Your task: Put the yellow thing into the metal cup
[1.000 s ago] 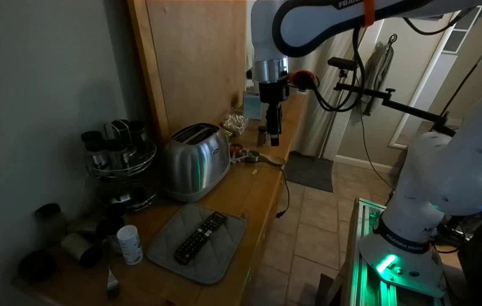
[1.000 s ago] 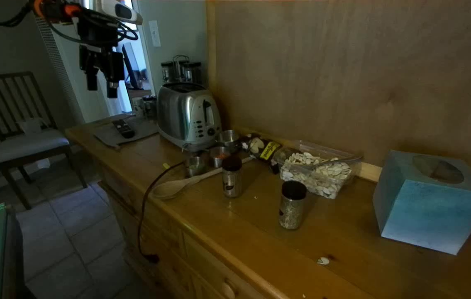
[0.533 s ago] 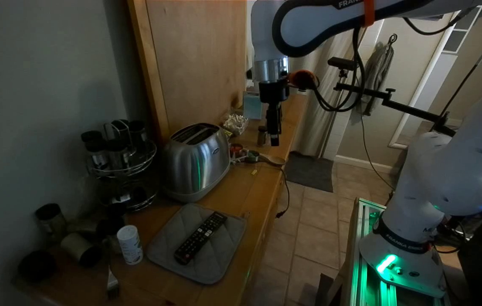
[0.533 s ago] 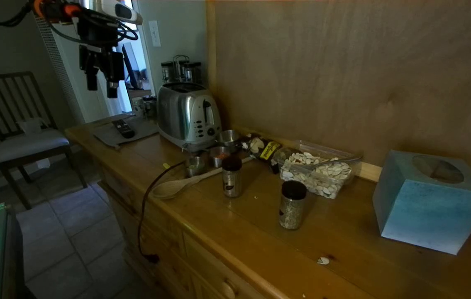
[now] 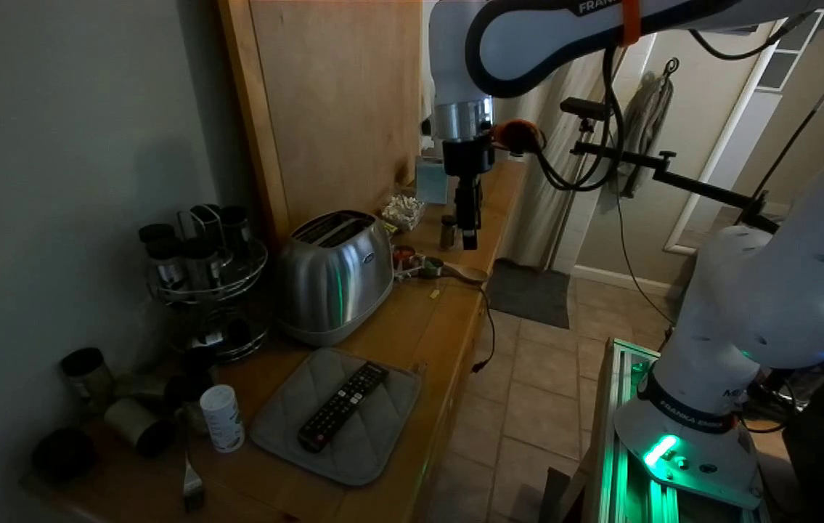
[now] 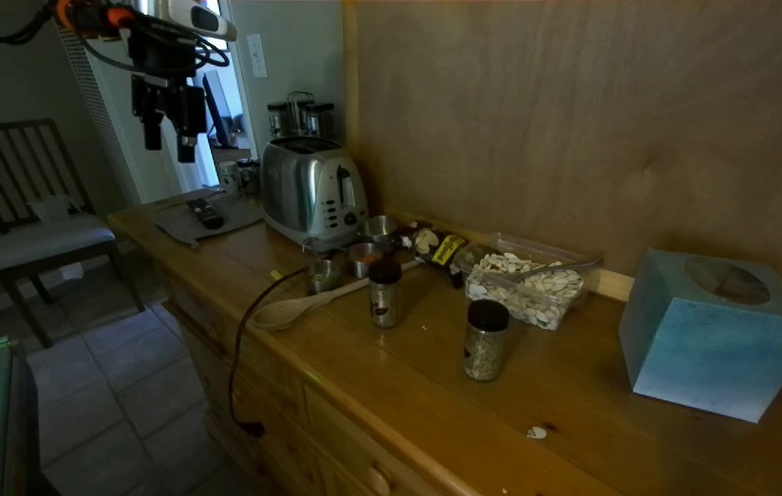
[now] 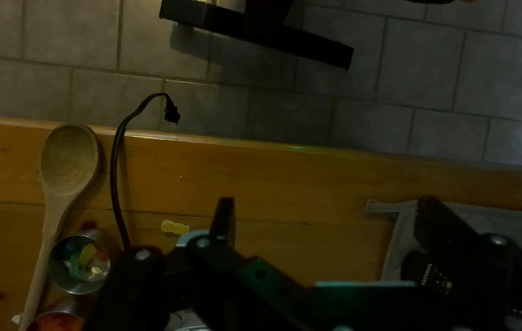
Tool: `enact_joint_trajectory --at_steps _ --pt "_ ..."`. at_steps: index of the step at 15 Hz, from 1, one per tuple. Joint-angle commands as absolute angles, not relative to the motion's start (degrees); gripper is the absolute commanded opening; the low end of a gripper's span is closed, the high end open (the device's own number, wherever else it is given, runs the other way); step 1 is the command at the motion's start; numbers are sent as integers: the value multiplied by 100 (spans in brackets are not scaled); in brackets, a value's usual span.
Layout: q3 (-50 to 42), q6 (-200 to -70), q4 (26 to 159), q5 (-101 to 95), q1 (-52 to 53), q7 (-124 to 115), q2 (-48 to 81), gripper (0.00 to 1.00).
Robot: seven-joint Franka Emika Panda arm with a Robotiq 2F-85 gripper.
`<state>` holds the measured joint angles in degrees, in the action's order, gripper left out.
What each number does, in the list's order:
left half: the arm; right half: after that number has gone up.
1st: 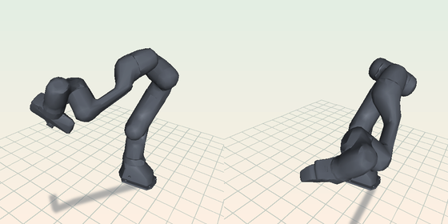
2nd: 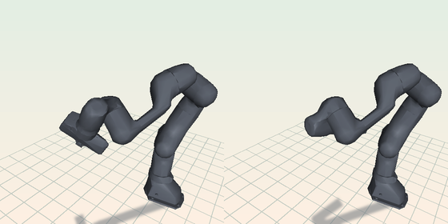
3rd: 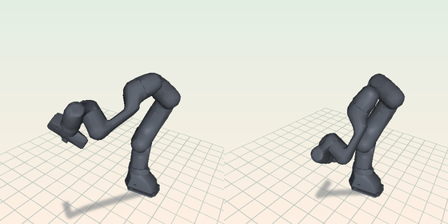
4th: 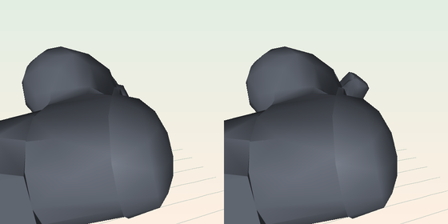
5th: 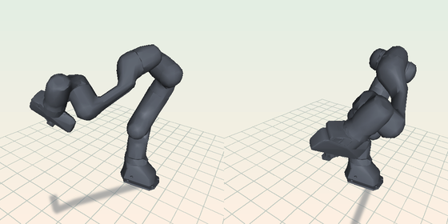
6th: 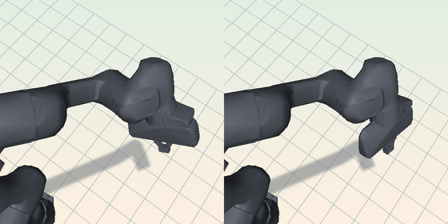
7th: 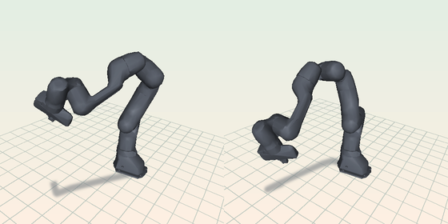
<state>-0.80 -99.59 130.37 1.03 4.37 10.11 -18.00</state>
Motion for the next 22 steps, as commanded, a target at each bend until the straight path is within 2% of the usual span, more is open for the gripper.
enact_joint_trajectory --at_steps 1,4,12,18,22 --pt "-32 -9950 13028 116 385 1021 -1798 100" --pt "21 -9976 13094 -128 363 988 -1826 100" --pt "-190 -10632 13409 -1140 446 3220 -1628 100" --pt "-552 -11985 13705 -1326 310 5197 -1116 100" --pt "-675 -13404 13922 -1020 231 6469 -584 100"
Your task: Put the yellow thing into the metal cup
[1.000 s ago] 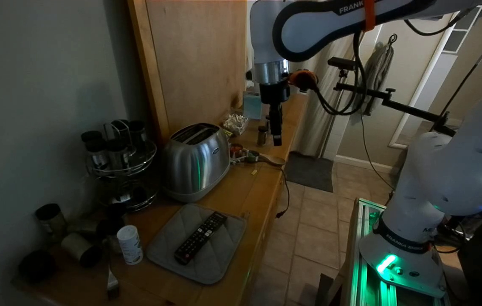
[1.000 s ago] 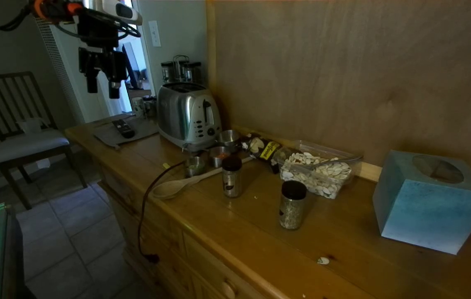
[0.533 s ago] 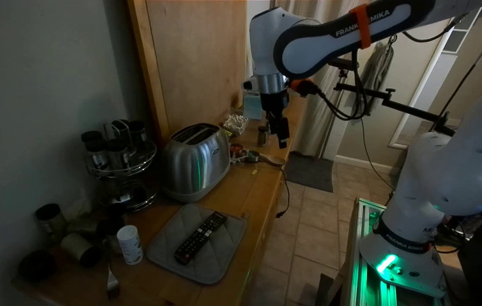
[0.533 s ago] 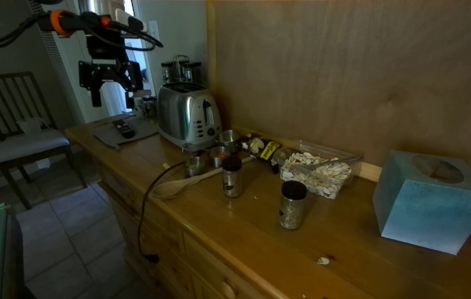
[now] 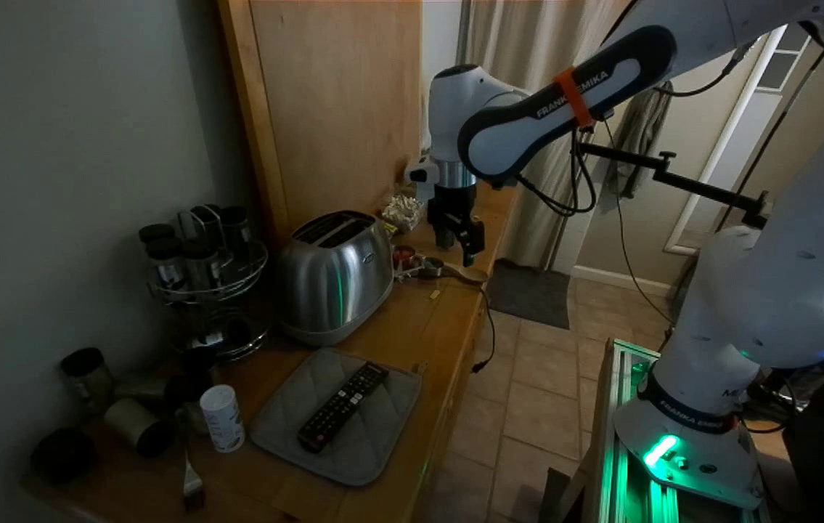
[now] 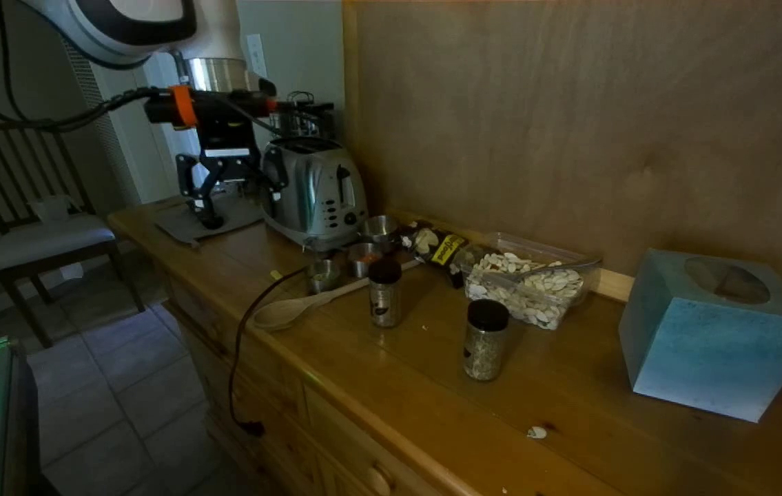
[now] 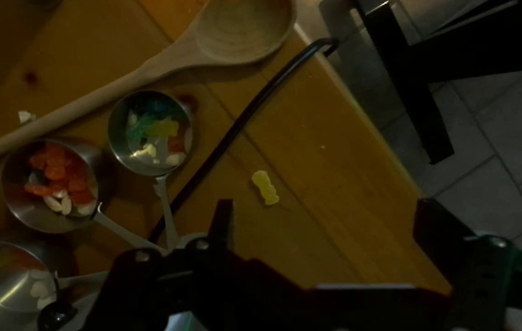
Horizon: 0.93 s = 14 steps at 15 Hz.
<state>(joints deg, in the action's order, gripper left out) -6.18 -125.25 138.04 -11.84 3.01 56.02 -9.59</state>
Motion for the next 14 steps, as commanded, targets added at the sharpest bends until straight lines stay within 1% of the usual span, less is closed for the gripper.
enact_joint_trajectory --at_steps 1,2,5,11,14 --pt "-693 -13676 13908 -752 237 6858 -435 100" --pt "-543 -13196 13900 -1044 153 6214 -694 100" --pt "-538 -13573 13922 -894 122 6613 -430 100" --pt "-537 -13592 13913 -890 122 6645 -419 100" --pt "-553 -13651 13913 -673 118 7196 -315 100"
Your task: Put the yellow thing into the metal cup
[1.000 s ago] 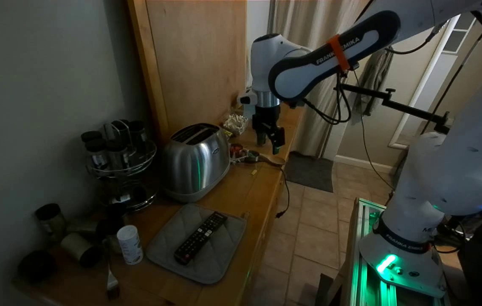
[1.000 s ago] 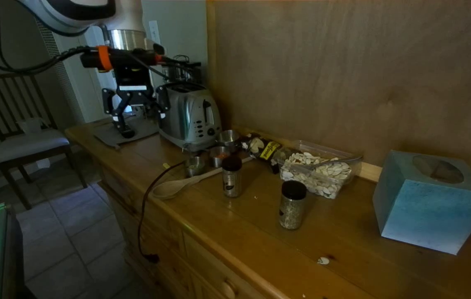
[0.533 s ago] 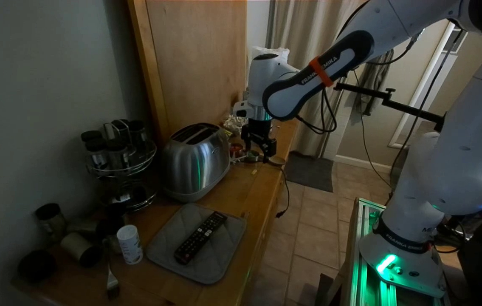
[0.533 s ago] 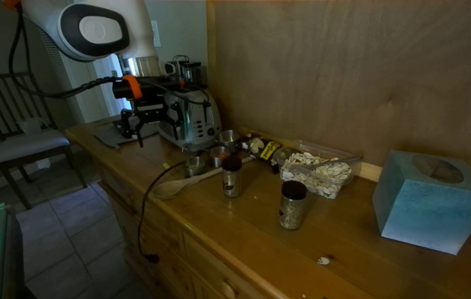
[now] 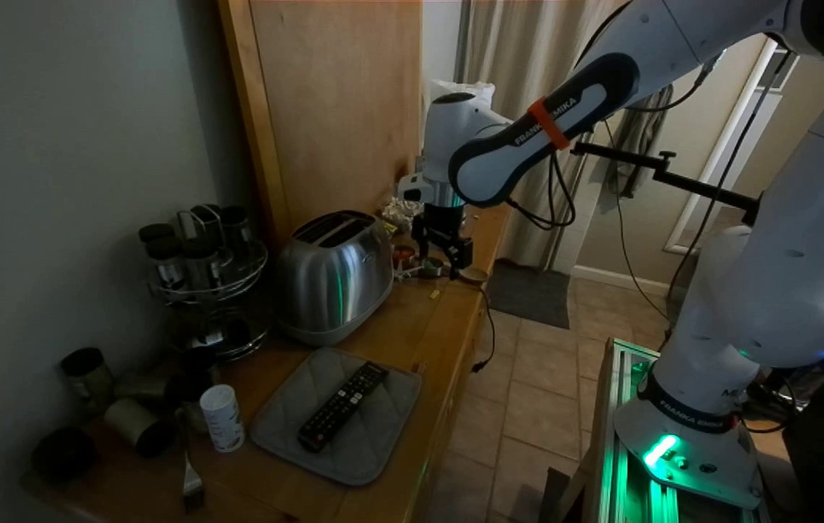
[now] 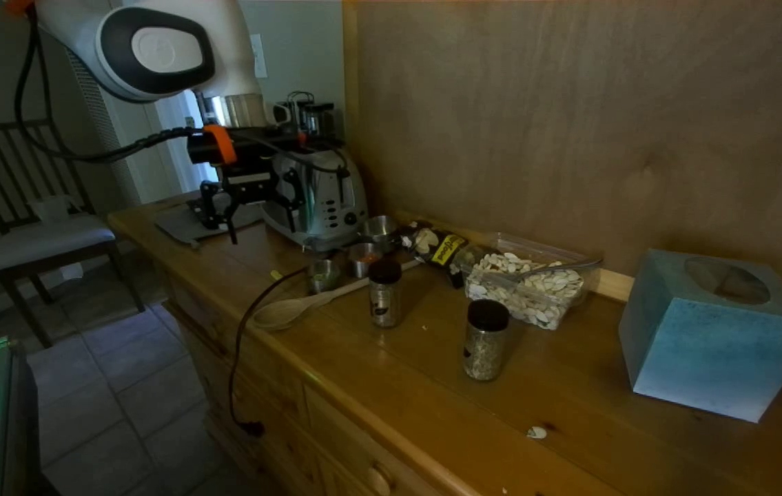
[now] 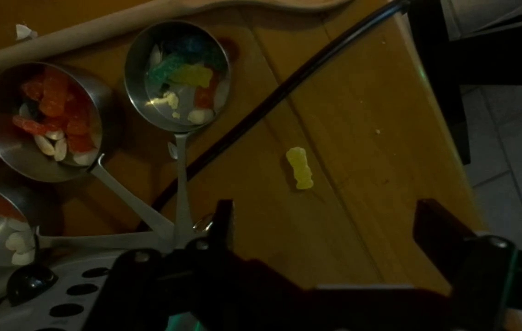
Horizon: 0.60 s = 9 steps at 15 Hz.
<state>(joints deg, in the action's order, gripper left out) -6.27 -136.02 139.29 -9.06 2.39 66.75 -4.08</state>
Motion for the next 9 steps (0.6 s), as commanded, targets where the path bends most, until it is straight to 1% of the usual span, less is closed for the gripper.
enact_joint_trajectory --at_steps 1,9 --pt "-568 -13691 13918 -631 105 7419 -290 100" --pt "-563 -14003 13906 374 -38 9542 -45 100"
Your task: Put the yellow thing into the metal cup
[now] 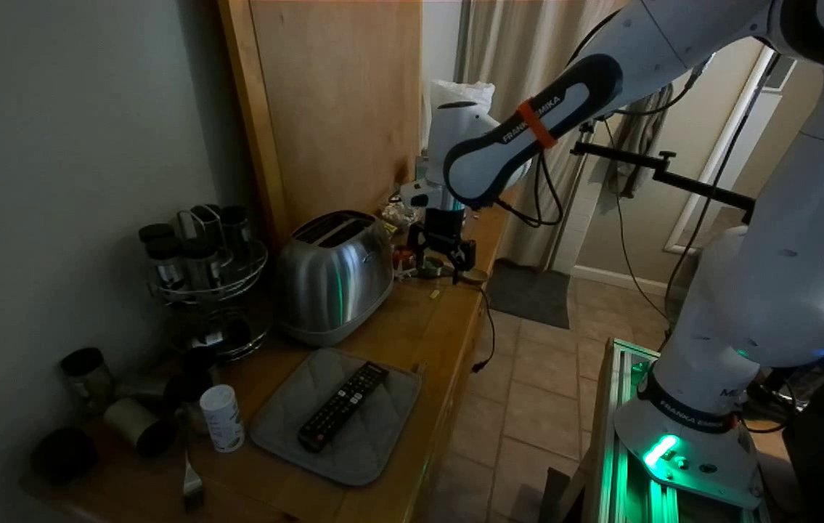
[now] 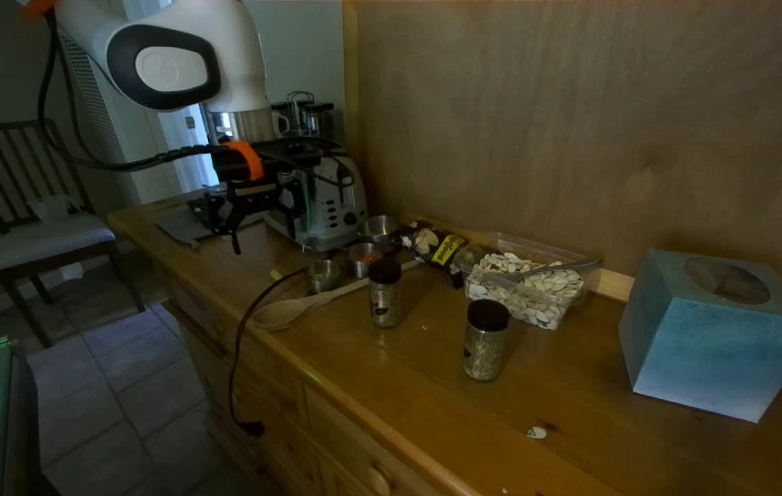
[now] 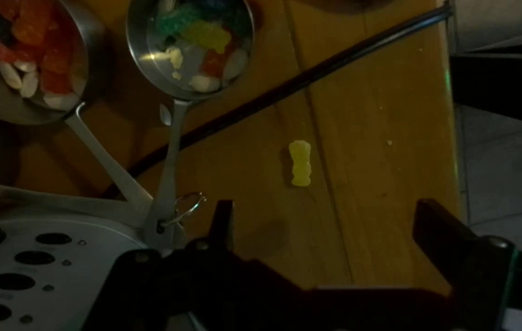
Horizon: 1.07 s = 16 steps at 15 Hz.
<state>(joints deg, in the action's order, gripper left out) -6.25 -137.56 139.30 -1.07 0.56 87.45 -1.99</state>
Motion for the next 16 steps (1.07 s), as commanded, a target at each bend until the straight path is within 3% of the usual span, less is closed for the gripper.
enact_joint_trajectory --at_steps 1,3,8,11,16 --pt "-545 -14044 13895 504 -44 9702 1 100" --pt "-521 -14135 13872 754 -62 9977 95 100" --pt "-519 -14272 13891 823 -169 10070 206 57" --pt "-522 -14314 13878 830 -249 10108 248 51" --pt "-495 -14323 13865 758 -303 10119 340 50"
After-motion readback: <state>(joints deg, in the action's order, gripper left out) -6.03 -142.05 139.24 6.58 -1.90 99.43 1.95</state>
